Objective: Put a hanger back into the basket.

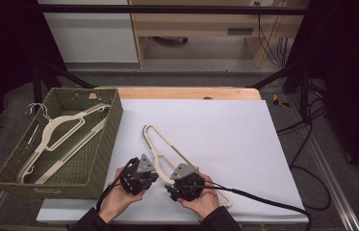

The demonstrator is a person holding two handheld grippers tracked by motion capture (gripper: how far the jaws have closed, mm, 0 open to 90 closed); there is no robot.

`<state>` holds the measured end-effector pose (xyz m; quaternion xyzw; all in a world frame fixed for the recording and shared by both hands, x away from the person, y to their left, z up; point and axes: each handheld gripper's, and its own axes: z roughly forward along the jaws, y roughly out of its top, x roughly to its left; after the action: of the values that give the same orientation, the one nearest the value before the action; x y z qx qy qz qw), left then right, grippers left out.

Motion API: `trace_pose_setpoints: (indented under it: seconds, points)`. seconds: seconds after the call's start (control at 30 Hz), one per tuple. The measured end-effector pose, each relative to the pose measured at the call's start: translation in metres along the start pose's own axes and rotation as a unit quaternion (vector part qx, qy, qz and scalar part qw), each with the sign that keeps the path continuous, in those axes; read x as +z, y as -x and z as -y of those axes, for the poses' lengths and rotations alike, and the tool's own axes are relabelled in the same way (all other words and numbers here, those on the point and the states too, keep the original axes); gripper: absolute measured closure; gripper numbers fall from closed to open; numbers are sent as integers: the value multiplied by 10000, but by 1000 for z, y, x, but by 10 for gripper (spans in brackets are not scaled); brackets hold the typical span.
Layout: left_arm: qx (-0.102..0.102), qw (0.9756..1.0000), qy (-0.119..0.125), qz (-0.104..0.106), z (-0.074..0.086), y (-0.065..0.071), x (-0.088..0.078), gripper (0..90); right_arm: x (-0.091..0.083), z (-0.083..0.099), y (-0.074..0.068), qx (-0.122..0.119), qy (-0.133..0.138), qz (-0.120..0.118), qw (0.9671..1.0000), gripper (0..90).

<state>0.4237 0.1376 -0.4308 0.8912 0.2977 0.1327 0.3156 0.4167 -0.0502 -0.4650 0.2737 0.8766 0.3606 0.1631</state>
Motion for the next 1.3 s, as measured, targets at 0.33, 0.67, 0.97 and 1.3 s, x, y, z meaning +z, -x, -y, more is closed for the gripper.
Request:
trace_pose_setpoints:
  seconds: [0.33, 0.67, 0.97, 1.3]
  points:
    - [-58, 9999, 115, 56, 0, 1, -3, 888, 9, 1, -4, -492, -288, 179, 9982, 710]
    - [-75, 9928, 1199, -10, -6, -9, -50, 635, -7, -3, -2, -766, -147, 403, 9961, 752]
    - [-336, 9755, 2172, 81, 4, -36, -94, 214, -38, -10, 14, -647, 95, 646, 9958, 816]
    - [-580, 9767, 2060, 149, 11, -43, -87, 106, -68, -4, 46, -363, 364, 834, 9952, 866]
